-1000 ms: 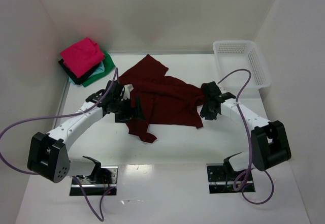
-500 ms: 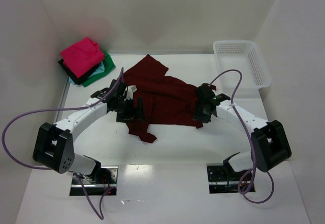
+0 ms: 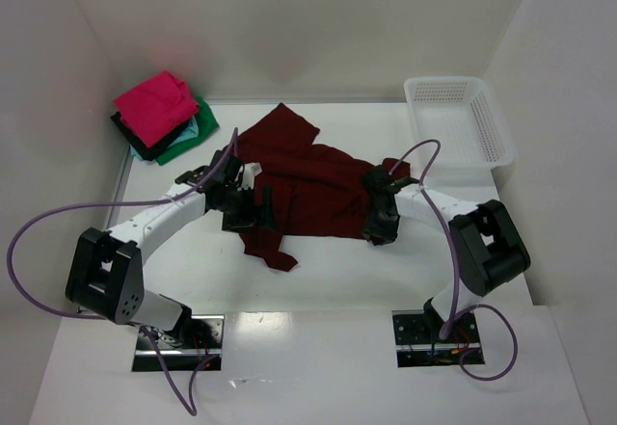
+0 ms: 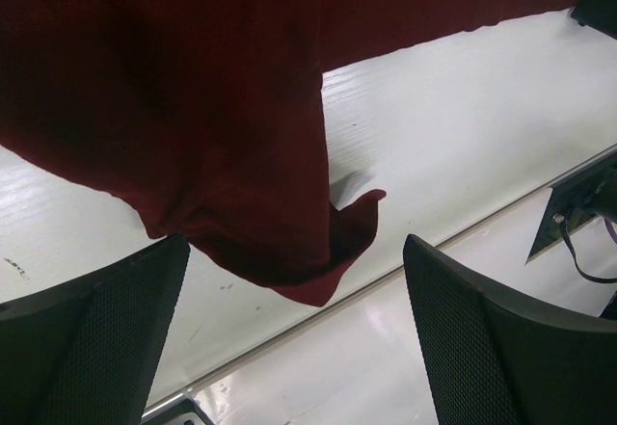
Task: Fold and stack the t-shirts
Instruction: Flatten out the tshirt
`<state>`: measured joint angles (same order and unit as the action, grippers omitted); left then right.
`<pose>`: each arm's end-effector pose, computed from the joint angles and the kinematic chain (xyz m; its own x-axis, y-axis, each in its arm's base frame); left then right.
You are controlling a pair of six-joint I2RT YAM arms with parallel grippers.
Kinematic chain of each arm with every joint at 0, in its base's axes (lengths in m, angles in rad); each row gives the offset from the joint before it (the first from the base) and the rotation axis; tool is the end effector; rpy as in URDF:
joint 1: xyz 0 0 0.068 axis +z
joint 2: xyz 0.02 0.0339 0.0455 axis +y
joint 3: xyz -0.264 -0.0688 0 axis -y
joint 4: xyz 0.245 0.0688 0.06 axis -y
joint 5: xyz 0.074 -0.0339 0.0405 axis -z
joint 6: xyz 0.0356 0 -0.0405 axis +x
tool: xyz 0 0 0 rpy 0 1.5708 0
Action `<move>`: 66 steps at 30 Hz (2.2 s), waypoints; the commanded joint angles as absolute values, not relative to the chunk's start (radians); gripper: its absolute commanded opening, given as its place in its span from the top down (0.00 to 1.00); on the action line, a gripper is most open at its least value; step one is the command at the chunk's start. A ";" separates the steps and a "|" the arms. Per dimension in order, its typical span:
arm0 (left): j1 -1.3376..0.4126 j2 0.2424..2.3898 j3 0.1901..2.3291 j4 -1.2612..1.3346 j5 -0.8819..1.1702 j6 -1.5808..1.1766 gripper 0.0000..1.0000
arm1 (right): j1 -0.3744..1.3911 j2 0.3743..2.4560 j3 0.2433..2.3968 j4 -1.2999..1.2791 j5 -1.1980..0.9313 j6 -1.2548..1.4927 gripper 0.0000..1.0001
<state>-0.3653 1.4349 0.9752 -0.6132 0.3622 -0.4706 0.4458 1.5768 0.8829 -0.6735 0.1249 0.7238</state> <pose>0.2586 -0.1124 0.2259 -0.9545 -0.0889 -0.2845 0.0665 0.8669 -0.4940 0.2459 0.1126 0.1599 -0.9304 0.2836 -0.2321 0.2816 0.9586 0.0424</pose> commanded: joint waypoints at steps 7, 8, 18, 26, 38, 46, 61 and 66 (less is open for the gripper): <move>-0.367 1.466 1.023 -0.607 0.382 -0.449 0.01 | 0.471 1.635 0.934 -0.657 0.192 0.699 0.52; -0.367 1.466 1.023 -0.607 0.382 -0.449 0.01 | 0.471 1.635 0.934 -0.657 0.192 0.699 0.56; -0.367 1.485 1.042 -0.607 0.382 -0.449 0.01 | 0.471 1.644 0.978 -0.689 0.247 0.690 1.00; -0.367 1.503 1.062 -0.607 0.428 -0.431 0.01 | 0.427 1.508 1.092 -0.758 0.218 0.690 1.00; -0.367 1.513 1.042 -0.660 0.448 -0.391 0.01 | 0.293 1.356 1.012 -0.776 0.138 0.712 1.00; -0.367 1.513 1.042 -0.660 0.489 -0.380 0.01 | 0.293 1.292 0.962 -0.776 0.112 0.770 0.92; -0.590 1.534 1.089 -0.704 0.292 -0.440 0.01 | 0.293 1.322 0.960 -0.736 0.126 0.753 0.95; -0.647 1.554 1.036 -0.692 0.247 -0.560 0.01 | 0.293 1.313 0.960 -0.727 0.126 0.744 0.95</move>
